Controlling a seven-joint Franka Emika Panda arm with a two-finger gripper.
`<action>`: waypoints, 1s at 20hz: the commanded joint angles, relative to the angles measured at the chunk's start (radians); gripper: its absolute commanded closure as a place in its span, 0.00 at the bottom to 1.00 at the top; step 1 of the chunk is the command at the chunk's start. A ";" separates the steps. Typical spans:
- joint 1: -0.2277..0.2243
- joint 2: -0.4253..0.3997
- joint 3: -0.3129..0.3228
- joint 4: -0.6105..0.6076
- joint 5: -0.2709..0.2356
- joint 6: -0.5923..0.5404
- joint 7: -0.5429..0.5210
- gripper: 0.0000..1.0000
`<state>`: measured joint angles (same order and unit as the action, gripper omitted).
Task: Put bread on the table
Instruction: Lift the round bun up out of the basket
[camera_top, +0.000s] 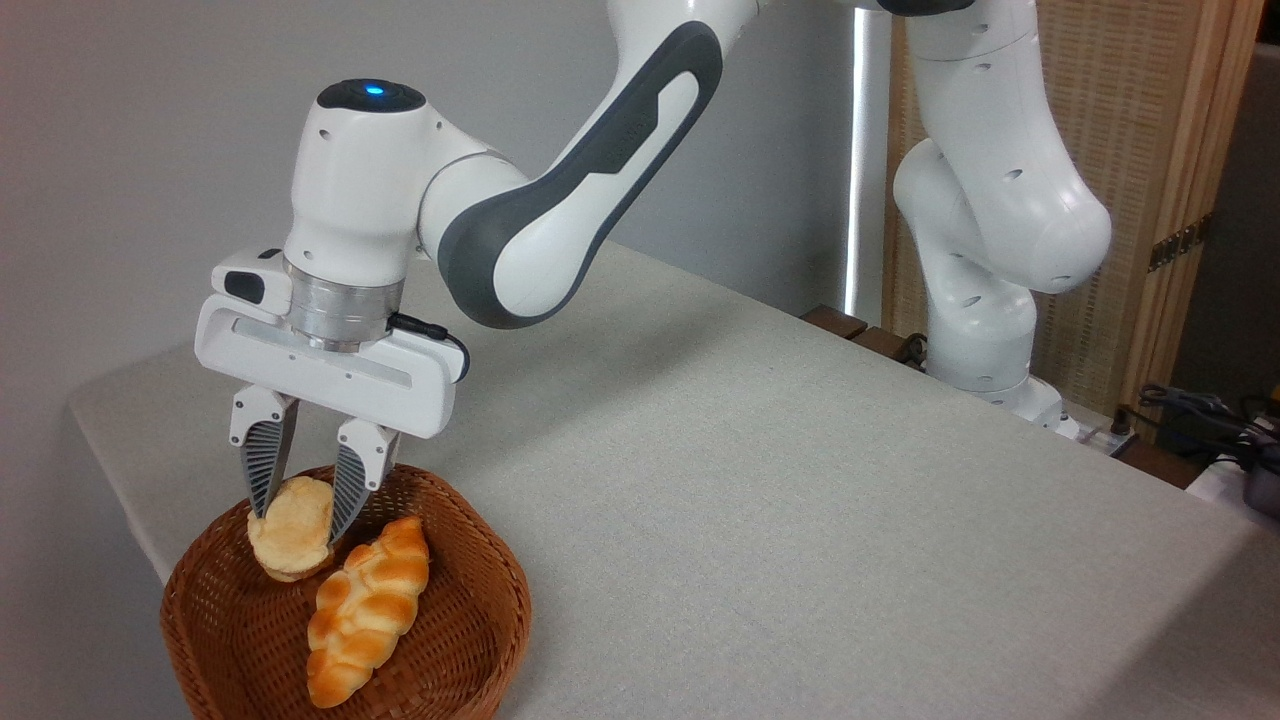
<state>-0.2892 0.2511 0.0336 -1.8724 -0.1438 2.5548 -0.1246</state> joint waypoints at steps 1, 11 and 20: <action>0.004 -0.012 0.006 0.018 0.013 -0.021 -0.004 0.44; 0.010 -0.163 0.022 0.006 0.174 -0.184 0.060 0.35; 0.001 -0.283 0.014 -0.082 0.174 -0.543 0.419 0.00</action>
<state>-0.2797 0.0062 0.0480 -1.9031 0.0170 2.0713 0.2012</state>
